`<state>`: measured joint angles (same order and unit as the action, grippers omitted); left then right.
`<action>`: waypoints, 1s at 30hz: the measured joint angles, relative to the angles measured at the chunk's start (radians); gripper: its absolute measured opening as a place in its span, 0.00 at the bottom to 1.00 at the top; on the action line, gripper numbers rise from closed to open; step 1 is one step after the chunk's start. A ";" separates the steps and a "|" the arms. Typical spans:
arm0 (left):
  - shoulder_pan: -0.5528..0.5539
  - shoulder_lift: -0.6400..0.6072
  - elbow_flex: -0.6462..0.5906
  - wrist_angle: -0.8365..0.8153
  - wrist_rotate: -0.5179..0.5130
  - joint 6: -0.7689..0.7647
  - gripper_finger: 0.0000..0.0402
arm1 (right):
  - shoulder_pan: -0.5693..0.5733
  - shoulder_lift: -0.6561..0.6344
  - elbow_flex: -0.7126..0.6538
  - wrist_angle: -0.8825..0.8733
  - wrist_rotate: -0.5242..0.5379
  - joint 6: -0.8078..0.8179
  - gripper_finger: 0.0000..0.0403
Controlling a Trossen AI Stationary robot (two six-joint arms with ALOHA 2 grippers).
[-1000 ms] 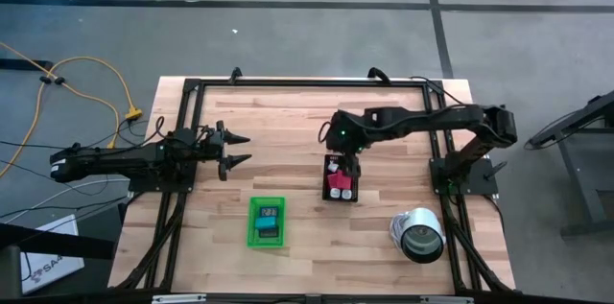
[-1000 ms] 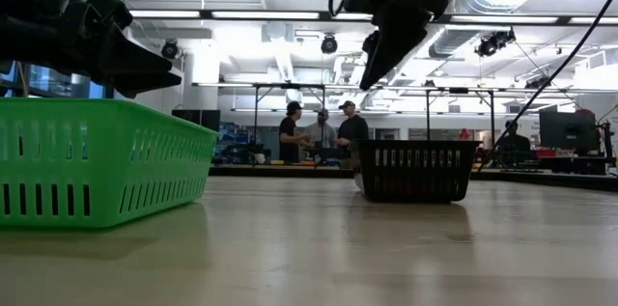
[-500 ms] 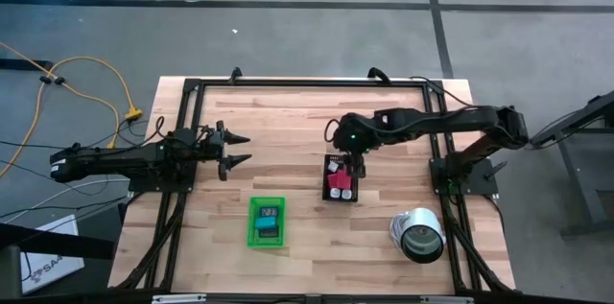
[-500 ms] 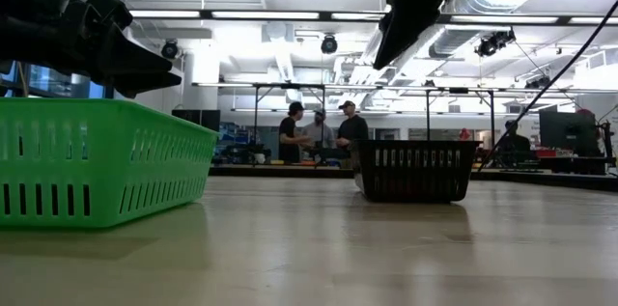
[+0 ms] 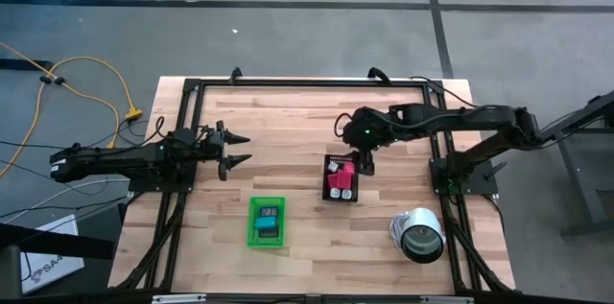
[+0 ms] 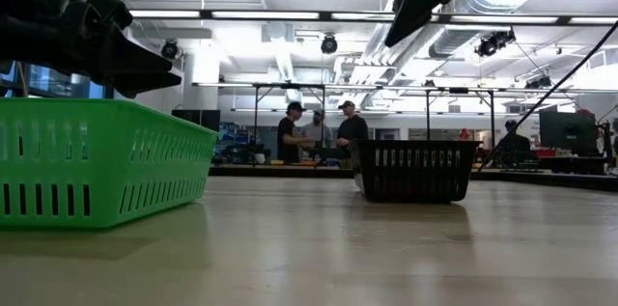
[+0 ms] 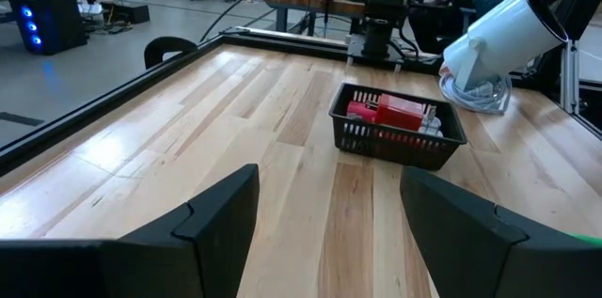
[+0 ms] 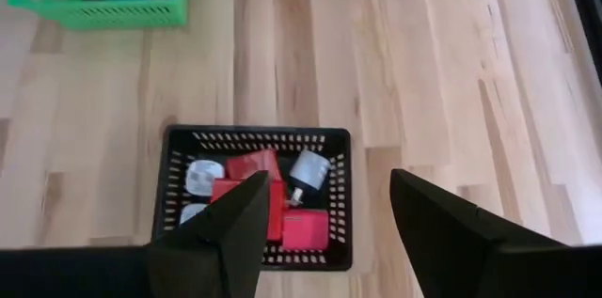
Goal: Pick & Place Office items
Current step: Return to Home Position
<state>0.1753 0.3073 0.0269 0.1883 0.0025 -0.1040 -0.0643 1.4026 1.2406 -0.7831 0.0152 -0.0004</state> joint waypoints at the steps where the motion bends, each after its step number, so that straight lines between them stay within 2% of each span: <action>1: 0.000 0.000 0.000 0.000 0.000 0.000 0.63 | 0.000 -0.007 0.000 -0.001 0.001 -0.001 0.51; 6: 0.000 0.000 0.000 0.000 0.000 0.000 0.63 | -0.001 -0.023 -0.003 0.004 0.008 -0.004 0.51; 8: 0.000 0.000 0.000 0.000 0.000 0.000 0.63 | -0.001 -0.062 -0.045 0.024 0.010 -0.004 0.51; 21: 0.000 0.000 0.000 0.000 0.000 0.000 0.63 | -0.029 -0.469 -0.592 0.444 0.021 0.099 0.51; 27: 0.000 0.000 0.000 0.000 0.000 0.000 0.63 | -0.050 -0.616 -0.805 0.667 0.130 0.144 0.51; 30: 0.000 0.000 0.000 0.000 0.000 0.000 0.63 | -0.050 -0.680 -0.883 0.716 0.169 0.200 0.51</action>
<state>0.1757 0.3073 0.0269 0.1886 0.0025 -0.1040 -0.1143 0.7225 0.3579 -0.0675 0.1847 0.1995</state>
